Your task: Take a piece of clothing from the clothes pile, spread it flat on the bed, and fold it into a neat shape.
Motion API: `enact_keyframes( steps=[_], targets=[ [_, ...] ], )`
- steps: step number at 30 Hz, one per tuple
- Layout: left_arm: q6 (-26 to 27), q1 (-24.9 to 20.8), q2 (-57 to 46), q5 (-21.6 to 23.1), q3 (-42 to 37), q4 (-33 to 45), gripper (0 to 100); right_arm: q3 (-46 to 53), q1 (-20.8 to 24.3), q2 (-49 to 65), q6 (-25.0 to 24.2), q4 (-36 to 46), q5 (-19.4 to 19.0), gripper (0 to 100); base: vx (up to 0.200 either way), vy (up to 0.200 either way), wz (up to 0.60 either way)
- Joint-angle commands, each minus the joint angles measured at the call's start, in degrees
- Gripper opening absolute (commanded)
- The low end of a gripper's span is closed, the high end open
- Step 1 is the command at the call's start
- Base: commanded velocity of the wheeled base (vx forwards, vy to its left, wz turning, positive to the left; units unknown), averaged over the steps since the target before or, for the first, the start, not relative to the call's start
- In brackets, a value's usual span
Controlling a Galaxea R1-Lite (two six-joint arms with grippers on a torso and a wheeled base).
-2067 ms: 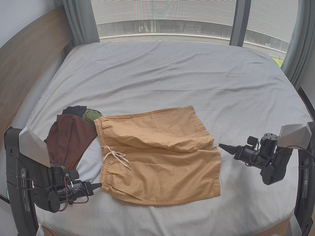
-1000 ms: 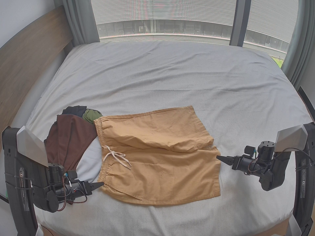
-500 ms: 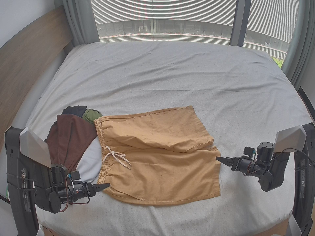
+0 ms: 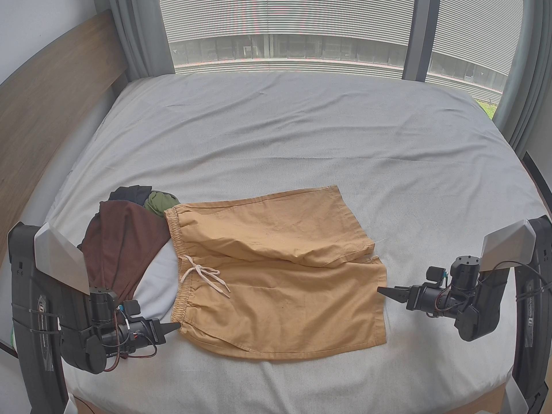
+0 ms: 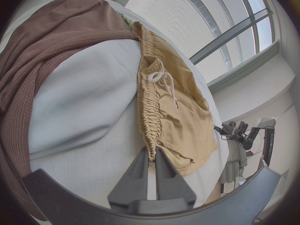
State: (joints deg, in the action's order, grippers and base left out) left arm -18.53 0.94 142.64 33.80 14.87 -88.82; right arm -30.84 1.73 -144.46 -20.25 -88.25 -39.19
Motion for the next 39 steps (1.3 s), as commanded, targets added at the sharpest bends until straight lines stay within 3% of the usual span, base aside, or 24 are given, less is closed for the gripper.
enact_keyframes(
  steps=[1,17,25,39],
  targets=[
    [0.0,0.0,0.1,0.0,-0.1,0.0,0,2.4,0.1,0.5,0.1,0.0,-0.6,100,0.000,0.000,0.00],
    [0.3,0.0,0.2,-0.1,-0.3,0.0,0,9.7,4.8,0.8,0.6,0.2,-0.6,100,0.000,0.000,0.00],
    [0.6,0.0,0.3,-0.1,-0.4,0.0,0,14.0,6.6,0.8,3.3,0.7,-0.6,100,0.000,0.000,0.00],
    [0.7,0.0,0.3,-0.1,-0.5,0.0,0,17.1,7.2,1.6,3.4,0.7,-0.6,100,0.000,0.000,0.00]
  ],
)
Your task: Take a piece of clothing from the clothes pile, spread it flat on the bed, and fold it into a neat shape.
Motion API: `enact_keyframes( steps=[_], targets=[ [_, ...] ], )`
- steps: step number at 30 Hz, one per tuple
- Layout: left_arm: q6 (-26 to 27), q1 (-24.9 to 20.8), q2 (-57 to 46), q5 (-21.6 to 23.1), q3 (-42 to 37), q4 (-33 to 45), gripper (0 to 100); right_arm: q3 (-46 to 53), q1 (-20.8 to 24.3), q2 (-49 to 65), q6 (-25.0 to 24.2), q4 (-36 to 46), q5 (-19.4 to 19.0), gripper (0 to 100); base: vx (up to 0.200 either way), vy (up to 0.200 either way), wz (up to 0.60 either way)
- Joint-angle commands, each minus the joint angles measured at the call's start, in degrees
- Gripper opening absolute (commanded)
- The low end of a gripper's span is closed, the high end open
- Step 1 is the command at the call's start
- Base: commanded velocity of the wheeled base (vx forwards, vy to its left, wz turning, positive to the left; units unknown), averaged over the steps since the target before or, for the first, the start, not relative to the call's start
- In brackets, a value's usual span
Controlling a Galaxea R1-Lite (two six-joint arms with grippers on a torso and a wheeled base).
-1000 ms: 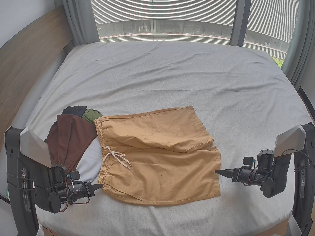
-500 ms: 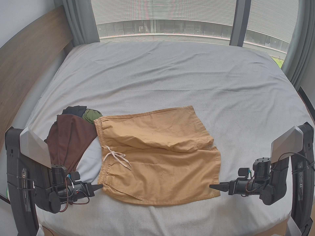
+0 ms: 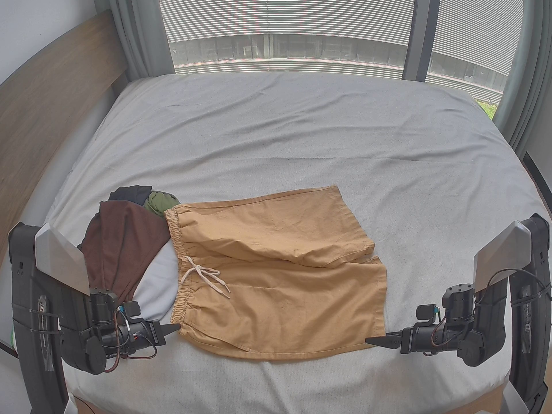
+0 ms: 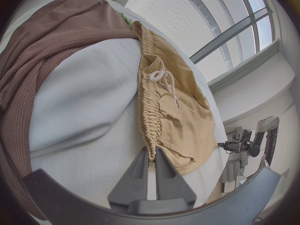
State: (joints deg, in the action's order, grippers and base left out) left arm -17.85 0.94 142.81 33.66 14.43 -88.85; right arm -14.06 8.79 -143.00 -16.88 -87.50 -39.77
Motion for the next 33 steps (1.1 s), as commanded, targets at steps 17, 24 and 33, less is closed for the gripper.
enact_keyframes(
  steps=[17,24,33],
  targets=[
    [0.0,0.0,0.1,-0.1,-0.1,-0.1,0,-0.4,0.9,0.1,-0.1,-0.2,0.0,100,0.000,0.000,0.00],
    [0.1,0.0,0.2,0.0,0.0,-0.1,0,-0.4,1.0,0.1,-0.1,-0.2,0.0,100,0.000,0.000,0.00],
    [0.0,0.0,0.2,0.0,0.0,-0.1,0,-0.4,1.0,0.1,-0.1,-0.2,0.0,100,0.000,0.000,0.00]
  ],
)
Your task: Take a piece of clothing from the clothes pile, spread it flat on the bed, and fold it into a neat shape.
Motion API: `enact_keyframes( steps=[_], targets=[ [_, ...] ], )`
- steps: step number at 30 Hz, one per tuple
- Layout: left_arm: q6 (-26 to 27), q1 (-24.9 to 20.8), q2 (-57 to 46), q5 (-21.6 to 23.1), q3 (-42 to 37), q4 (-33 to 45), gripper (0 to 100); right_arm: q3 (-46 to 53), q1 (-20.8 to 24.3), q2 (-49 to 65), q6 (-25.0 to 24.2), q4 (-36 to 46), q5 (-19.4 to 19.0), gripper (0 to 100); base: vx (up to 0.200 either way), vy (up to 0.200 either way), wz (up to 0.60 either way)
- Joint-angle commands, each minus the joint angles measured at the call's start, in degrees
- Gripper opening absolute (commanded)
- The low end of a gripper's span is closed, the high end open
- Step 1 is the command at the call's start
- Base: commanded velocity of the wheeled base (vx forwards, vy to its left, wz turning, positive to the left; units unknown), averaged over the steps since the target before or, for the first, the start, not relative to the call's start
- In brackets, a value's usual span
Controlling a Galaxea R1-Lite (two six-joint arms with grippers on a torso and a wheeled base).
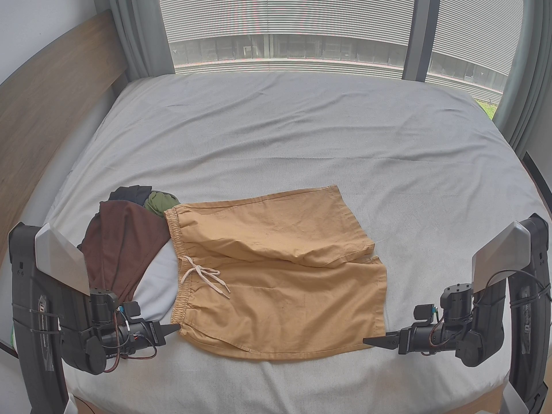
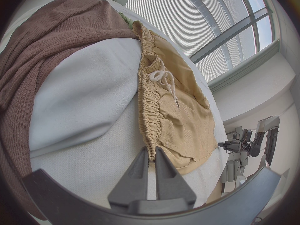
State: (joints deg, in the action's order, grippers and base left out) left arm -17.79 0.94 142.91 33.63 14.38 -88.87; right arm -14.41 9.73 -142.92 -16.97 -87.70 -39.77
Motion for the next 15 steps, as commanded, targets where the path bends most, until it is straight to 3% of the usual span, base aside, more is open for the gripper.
enact_keyframes(
  steps=[1,2,15],
  targets=[
    [-0.1,0.0,0.1,0.0,0.0,-0.1,0,0.0,0.0,0.0,0.0,0.0,0.0,100,0.000,0.000,0.00],
    [-0.1,0.0,0.1,-0.1,0.0,-0.1,0,0.0,0.0,0.0,0.0,0.0,0.0,0,0.000,0.000,0.00],
    [0.0,0.0,0.1,0.0,-0.1,-0.1,0,-0.1,0.0,0.0,0.0,0.1,0.0,0,0.000,0.000,0.00]
  ],
)
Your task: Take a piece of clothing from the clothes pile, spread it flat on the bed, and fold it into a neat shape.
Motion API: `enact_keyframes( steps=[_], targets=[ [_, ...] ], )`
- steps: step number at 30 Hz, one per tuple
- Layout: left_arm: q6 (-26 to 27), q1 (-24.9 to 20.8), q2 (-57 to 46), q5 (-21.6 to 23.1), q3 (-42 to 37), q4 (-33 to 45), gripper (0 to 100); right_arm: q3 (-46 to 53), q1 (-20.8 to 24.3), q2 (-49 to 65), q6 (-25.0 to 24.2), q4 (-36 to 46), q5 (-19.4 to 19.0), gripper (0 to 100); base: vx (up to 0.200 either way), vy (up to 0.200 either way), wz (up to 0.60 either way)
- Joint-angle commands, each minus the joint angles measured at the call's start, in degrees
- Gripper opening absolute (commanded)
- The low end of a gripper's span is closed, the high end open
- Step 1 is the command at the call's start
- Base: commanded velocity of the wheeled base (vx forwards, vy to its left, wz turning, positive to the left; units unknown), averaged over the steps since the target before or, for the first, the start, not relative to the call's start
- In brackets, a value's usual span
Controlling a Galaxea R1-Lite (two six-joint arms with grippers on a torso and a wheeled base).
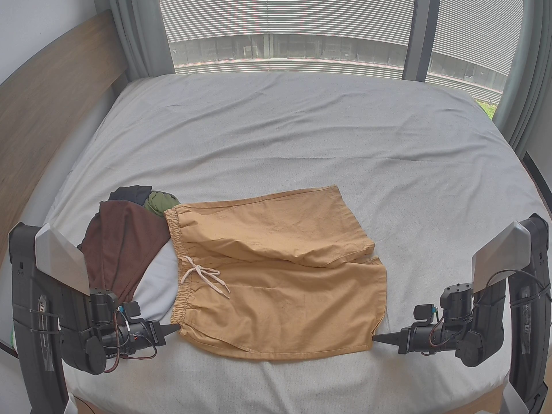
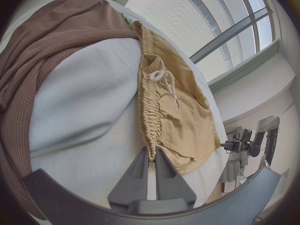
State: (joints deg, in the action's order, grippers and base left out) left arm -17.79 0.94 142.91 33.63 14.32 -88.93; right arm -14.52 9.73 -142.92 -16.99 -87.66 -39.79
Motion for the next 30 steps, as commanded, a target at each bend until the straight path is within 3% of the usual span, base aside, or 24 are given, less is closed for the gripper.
enact_keyframes(
  steps=[1,16,17,30],
  targets=[
    [-0.1,0.0,0.0,0.0,-0.1,0.0,0,0.0,0.0,0.0,-0.1,0.0,0.0,0,0.000,0.000,0.00],
    [0.0,-0.1,0.1,0.0,-0.1,0.0,0,0.6,-0.5,0.3,-0.1,0.1,0.1,0,0.000,0.000,0.00],
    [0.0,-0.1,0.1,0.0,-0.1,0.0,0,0.5,-0.5,0.4,-0.1,0.1,0.1,100,0.000,0.000,0.00],
    [0.8,-0.1,0.4,0.0,0.1,0.0,0,-1.3,-0.1,0.7,-0.1,2.8,0.4,100,0.000,0.000,0.00]
  ],
)
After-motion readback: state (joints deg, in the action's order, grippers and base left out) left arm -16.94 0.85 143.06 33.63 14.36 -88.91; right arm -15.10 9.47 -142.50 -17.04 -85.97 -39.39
